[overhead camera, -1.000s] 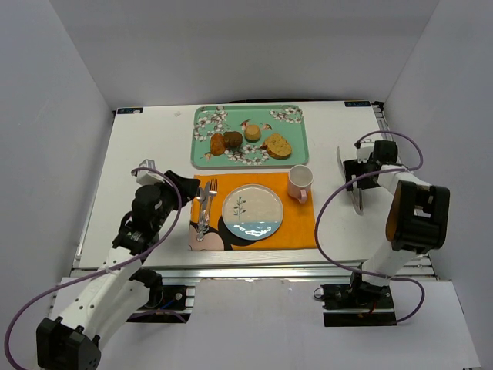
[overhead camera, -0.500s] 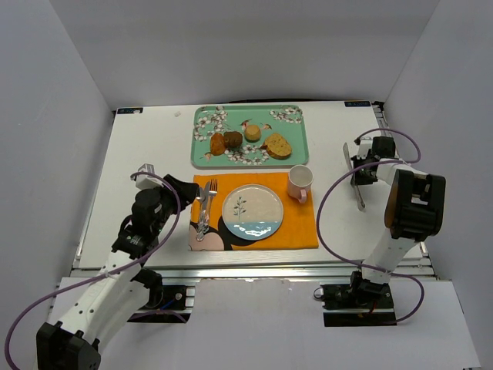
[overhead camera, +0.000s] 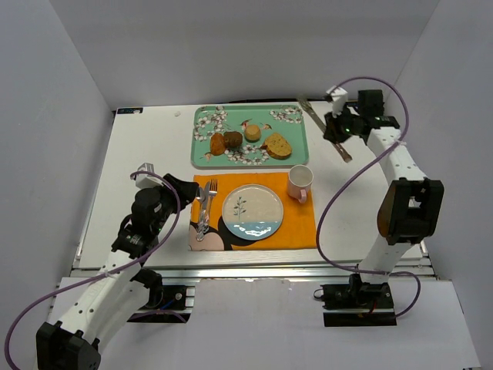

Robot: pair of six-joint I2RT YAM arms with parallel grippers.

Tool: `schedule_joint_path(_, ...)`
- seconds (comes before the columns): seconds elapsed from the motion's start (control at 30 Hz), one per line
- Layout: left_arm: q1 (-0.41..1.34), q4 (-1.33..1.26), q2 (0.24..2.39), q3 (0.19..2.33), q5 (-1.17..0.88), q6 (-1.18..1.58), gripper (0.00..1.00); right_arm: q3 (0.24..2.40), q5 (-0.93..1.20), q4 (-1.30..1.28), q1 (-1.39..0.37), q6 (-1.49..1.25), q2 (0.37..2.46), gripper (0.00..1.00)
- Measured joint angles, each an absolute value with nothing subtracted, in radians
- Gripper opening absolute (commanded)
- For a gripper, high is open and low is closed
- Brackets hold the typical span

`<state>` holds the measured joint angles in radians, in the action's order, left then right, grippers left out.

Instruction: Place the bread

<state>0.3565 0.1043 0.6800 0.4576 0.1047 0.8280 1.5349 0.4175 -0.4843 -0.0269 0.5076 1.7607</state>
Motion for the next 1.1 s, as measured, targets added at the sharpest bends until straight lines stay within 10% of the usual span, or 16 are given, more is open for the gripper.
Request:
schedule_joint_path(0.3, 0.356, 0.119, 0.667, 0.46, 0.109, 0.831, 0.69, 1.798, 0.451, -0.583, -0.307, 0.532, 1.863, 0.33)
schedule_joint_path(1.1, 0.356, 0.128, 0.654, 0.46, 0.124, 0.851, 0.69, 1.893, 0.334, -0.637, -0.376, 0.612, 2.01, 0.41)
